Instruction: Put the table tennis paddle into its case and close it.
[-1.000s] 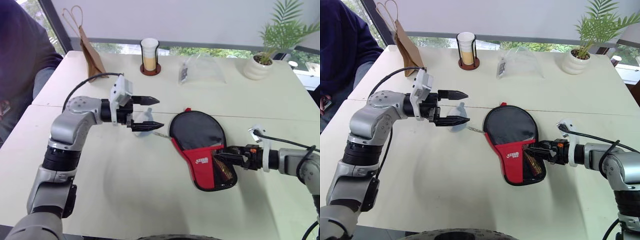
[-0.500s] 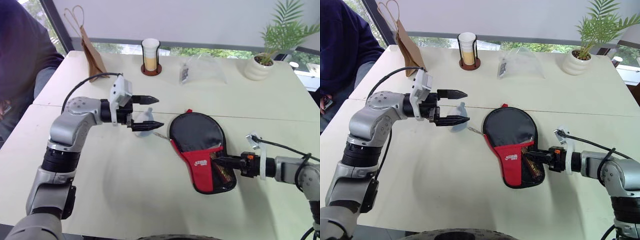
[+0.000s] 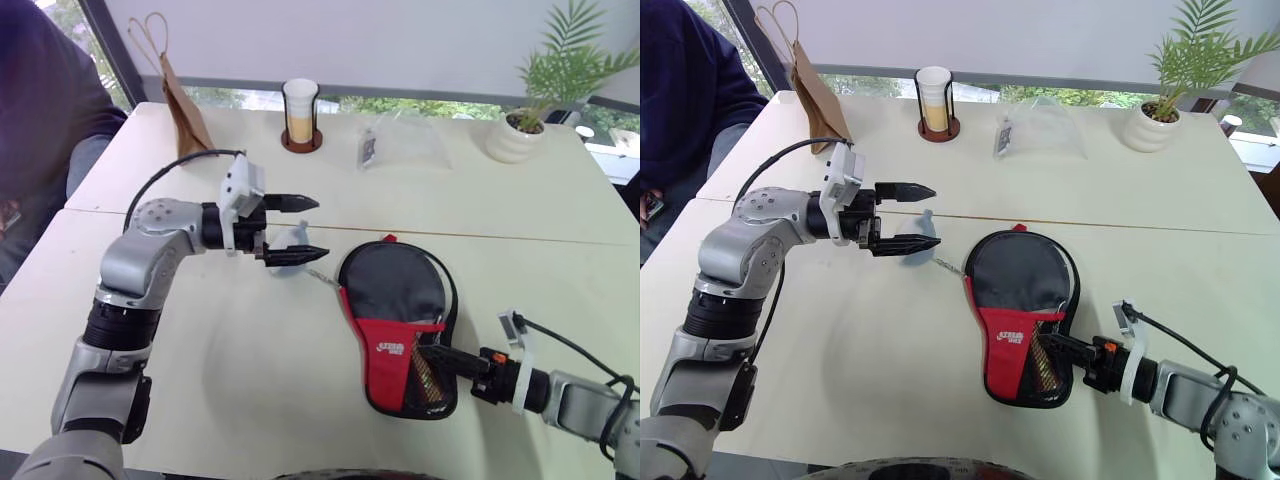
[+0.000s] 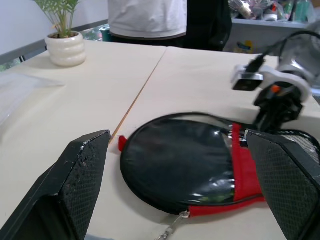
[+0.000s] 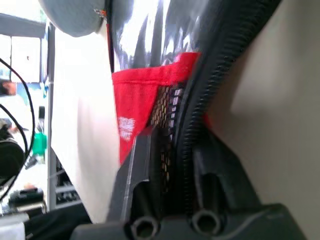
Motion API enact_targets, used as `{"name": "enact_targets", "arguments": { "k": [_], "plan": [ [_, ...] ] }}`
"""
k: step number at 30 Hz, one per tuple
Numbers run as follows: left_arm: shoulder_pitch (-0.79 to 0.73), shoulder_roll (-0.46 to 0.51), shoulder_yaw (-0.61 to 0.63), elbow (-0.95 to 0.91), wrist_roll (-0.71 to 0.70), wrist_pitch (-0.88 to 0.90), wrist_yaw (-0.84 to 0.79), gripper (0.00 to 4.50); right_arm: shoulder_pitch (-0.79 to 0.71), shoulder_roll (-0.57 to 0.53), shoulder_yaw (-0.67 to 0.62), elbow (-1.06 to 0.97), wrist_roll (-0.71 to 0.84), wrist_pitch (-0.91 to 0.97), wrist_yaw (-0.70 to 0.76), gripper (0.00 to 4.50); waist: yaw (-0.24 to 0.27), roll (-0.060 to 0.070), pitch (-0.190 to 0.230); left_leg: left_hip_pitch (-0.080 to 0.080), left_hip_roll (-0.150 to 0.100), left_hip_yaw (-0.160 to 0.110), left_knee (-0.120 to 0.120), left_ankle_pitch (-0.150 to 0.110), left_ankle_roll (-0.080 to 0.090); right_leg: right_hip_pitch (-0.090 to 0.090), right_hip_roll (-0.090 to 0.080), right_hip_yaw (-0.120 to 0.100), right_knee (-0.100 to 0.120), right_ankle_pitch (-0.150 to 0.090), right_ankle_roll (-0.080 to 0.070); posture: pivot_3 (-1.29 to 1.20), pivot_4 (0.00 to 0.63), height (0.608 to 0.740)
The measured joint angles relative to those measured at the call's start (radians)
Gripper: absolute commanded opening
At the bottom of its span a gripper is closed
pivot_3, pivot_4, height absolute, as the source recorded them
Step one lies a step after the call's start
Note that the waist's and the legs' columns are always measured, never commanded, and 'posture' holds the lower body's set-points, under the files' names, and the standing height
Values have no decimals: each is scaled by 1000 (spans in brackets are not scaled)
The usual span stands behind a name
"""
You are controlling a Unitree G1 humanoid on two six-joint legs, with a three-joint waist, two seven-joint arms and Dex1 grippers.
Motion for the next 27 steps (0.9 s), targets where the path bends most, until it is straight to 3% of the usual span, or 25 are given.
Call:
{"name": "enact_targets", "arguments": {
  "k": [13,24,27],
  "plan": [
    [0,-16,-3,8,0,-7,-11,4500,125,38,8,-99,182,-22,-196,847,-2,0,0,0,0,0,0,0,0,0,0,0,-1,0,0,0,150,740],
    [-1,-19,-7,13,2,-20,-18,4500,90,-60,76,-63,245,-58,-235,847,-3,0,0,0,1,0,0,0,0,0,1,0,-1,0,0,0,150,740],
    [-1,-19,-7,12,2,-23,-17,4500,76,-81,93,-45,243,-72,-237,1677,-4,0,0,0,1,0,0,0,0,0,1,0,-1,0,0,0,150,740]
  ]
}}
